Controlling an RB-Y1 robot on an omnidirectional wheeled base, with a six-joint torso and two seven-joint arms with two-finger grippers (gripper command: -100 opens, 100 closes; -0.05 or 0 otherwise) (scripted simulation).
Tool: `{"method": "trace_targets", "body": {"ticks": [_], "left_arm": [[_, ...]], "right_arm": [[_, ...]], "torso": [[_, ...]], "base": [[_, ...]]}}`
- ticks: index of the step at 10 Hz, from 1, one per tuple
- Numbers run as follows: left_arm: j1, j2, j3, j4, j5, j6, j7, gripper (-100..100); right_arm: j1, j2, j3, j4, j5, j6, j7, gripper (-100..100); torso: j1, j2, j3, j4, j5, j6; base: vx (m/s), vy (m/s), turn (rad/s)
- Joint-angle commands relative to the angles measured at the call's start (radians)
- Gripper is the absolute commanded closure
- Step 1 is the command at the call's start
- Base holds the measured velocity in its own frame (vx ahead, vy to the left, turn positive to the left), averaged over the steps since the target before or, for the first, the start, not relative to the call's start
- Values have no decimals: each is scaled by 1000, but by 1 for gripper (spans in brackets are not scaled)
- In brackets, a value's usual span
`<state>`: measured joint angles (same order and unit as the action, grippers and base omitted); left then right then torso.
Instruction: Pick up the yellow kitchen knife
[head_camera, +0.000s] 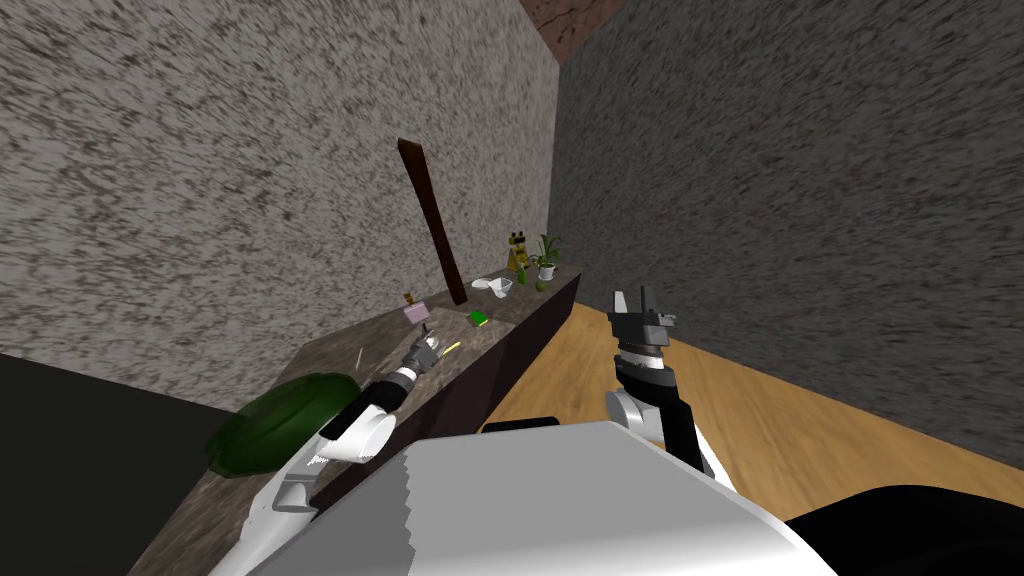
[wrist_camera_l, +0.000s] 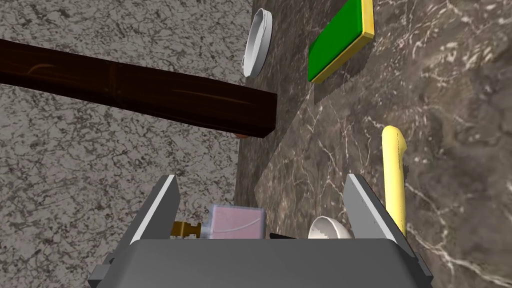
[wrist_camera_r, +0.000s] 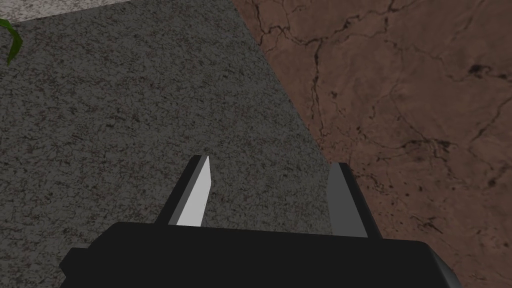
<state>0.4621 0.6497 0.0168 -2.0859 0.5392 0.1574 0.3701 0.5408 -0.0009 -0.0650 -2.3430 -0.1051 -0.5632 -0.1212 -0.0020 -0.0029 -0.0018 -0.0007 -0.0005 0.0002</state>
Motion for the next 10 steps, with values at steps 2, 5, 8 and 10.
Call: {"method": "trace_targets", "body": {"ticks": [2, 5, 8, 10], "left_arm": [[-3, 45, 10, 19, 38, 67, 36, -100], [-6, 103, 19, 50, 86, 138, 80, -100], [-9, 158, 27, 80, 131, 204, 121, -100], [-12, 208, 34, 106, 173, 272, 158, -100]], "right_arm": [[0, 0, 0, 0, 0, 0, 0, 0], [0, 0, 0, 0, 0, 0, 0, 0], [0, 0, 0, 0, 0, 0, 0, 0], [0, 0, 0, 0, 0, 0, 0, 0]], "torso": [[0, 0, 0, 0, 0, 0], [-1, -1, -1, 0, 0, 0], [1, 0, 0, 0, 0, 0], [-2, -2, -1, 0, -1, 0]], "base": [[34, -44, 48], [50, -68, 70], [39, -49, 63], [65, -91, 89]]}}
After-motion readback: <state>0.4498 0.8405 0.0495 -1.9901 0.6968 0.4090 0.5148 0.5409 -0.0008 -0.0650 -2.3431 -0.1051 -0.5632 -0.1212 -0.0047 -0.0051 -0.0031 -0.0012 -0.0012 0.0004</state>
